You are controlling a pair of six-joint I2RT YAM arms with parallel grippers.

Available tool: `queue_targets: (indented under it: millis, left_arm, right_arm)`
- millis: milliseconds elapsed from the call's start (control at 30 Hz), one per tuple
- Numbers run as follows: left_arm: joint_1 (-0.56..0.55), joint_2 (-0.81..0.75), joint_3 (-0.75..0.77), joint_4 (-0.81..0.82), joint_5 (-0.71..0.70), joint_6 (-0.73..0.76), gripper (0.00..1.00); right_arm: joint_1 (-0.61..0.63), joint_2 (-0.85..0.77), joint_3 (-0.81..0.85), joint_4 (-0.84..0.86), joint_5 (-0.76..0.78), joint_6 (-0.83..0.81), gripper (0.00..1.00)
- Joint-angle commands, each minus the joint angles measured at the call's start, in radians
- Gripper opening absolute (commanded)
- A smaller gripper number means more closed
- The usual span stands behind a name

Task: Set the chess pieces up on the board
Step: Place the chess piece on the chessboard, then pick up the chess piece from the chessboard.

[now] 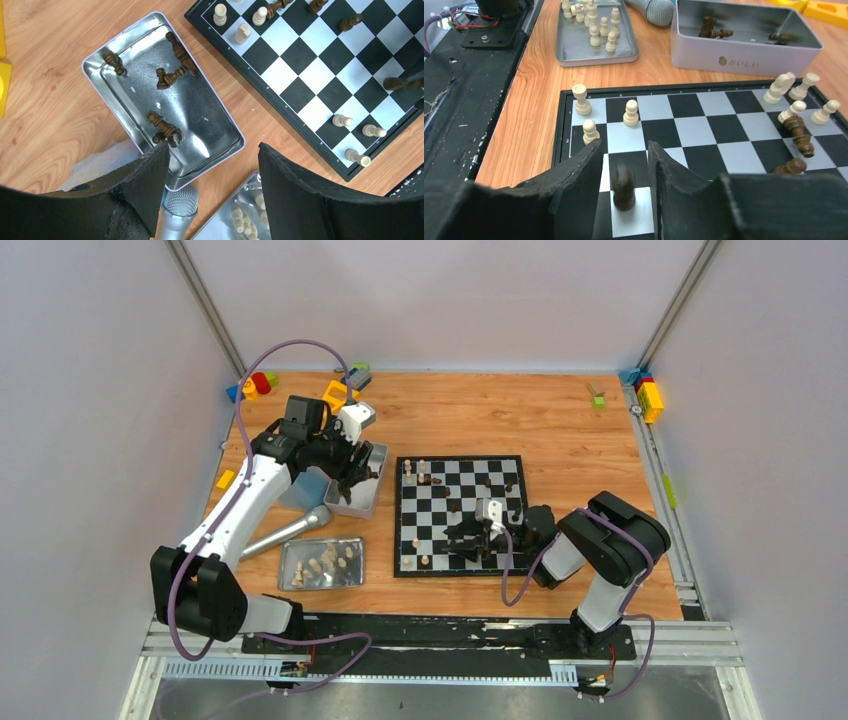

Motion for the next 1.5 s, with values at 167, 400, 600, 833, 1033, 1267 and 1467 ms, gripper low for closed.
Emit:
queue_targets:
  millis: [167, 400, 600, 833, 1033, 1267, 1467]
  left_arm:
    - [0.008, -0.017, -0.016, 0.041, 0.023, 0.021, 0.73]
    - [0.008, -0.052, -0.013, 0.024, 0.044, 0.014, 0.73]
    - [0.007, -0.095, -0.005, -0.007, 0.026, 0.015, 0.74]
    - [0.008, -0.11, 0.009, -0.019, 0.009, 0.022, 0.74]
    - [0.008, -0.126, 0.0, -0.016, 0.012, 0.024, 0.75]
    - [0.008, -0.142, 0.001, -0.025, 0.013, 0.028, 0.75]
    - [0.008, -0.146, 0.006, -0.018, 0.024, 0.019, 0.75]
  right_arm:
    - [-0.03, -0.095, 0.001, 0.088, -0.03, 0.021, 0.46]
    - [-0.061, -0.357, 0.279, -0.785, -0.109, -0.107, 0.63]
    - [-0.058, -0.421, 0.543, -1.544, -0.023, -0.36, 0.67]
    - [-0.018, -0.383, 0.757, -1.956, 0.114, -0.494, 0.67]
    - [0.074, -0.288, 0.832, -2.079, 0.248, -0.511, 0.65]
    - [0.158, -0.195, 0.853, -2.083, 0.381, -0.498, 0.64]
    - [0.197, -0.13, 0.866, -2.082, 0.453, -0.484, 0.57]
